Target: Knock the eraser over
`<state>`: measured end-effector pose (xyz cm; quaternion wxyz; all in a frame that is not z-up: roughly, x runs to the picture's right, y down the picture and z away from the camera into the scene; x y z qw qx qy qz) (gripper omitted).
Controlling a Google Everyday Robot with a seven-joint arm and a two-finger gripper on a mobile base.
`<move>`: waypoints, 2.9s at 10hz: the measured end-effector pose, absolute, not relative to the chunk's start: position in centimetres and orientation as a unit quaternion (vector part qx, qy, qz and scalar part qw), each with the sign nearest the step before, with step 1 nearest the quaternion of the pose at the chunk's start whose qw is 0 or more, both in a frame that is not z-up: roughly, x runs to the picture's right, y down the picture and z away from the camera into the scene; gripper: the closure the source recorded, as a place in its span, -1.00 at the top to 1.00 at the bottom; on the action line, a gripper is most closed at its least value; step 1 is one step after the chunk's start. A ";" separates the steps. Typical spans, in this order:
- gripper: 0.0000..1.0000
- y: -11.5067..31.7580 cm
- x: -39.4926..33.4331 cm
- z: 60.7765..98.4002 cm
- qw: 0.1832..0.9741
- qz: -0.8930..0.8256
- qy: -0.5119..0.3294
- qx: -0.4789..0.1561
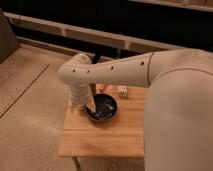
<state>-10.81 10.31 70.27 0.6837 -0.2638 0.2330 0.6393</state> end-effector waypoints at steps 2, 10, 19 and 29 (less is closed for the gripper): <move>0.30 10.3 -10.8 70.3 0.684 0.639 0.233 -0.264; 0.30 10.3 -10.8 70.3 0.684 0.639 0.233 -0.264; 0.30 8.6 -10.8 70.4 0.664 0.671 0.207 -0.258; 0.30 -0.6 -5.2 72.2 0.647 0.739 0.102 -0.159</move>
